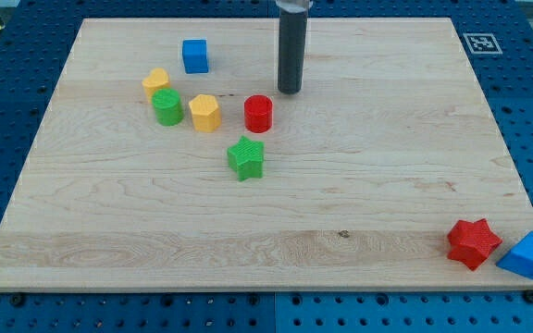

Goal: Move the green star below the yellow hexagon

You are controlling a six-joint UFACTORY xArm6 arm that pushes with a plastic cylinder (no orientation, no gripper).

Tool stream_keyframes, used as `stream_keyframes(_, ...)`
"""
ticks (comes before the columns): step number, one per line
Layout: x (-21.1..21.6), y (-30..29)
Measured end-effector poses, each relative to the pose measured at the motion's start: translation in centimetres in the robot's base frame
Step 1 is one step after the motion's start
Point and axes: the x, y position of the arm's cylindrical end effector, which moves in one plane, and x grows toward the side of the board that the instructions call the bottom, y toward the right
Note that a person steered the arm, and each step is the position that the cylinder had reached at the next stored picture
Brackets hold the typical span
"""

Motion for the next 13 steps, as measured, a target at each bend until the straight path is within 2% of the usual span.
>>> stream_keyframes(4, 14.7, 0.1)
stream_keyframes(6, 16.9, -0.3)
stream_keyframes(7, 16.5, -0.3)
stream_keyframes(8, 13.9, -0.9)
stream_keyframes(10, 10.8, -5.1)
stream_keyframes(13, 9.6, -9.4)
